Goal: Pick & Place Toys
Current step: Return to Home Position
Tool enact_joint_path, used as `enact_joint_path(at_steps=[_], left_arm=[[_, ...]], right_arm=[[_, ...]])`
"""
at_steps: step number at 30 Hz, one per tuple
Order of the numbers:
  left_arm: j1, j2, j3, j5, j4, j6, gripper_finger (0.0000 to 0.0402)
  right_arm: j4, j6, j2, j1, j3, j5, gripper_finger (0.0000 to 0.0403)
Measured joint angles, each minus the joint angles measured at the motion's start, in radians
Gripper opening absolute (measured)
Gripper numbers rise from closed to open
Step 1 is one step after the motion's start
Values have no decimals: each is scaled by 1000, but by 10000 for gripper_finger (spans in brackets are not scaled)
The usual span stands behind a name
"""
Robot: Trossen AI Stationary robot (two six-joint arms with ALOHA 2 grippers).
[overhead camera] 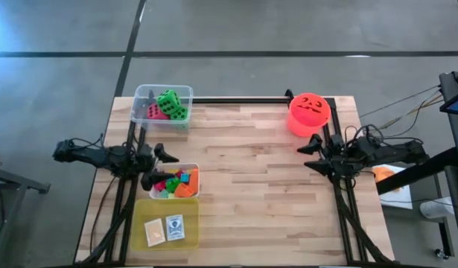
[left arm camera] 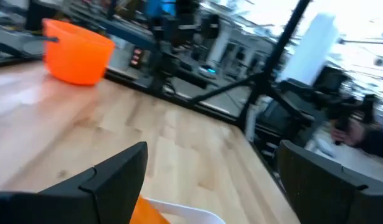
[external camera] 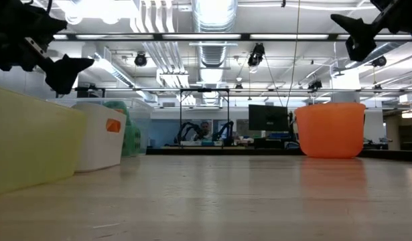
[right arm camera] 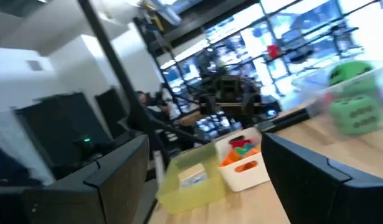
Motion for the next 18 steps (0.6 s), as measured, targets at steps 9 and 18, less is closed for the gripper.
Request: enact_joint_path(at_steps=[9,18], left_arm=[[0,4,-29,46,80,92,342],[0,15,-30,39,67,131,342]], right_arm=[[205,11,-78,0,-179,-93,302],[-13,-195,-87,0,-178,-96,302]])
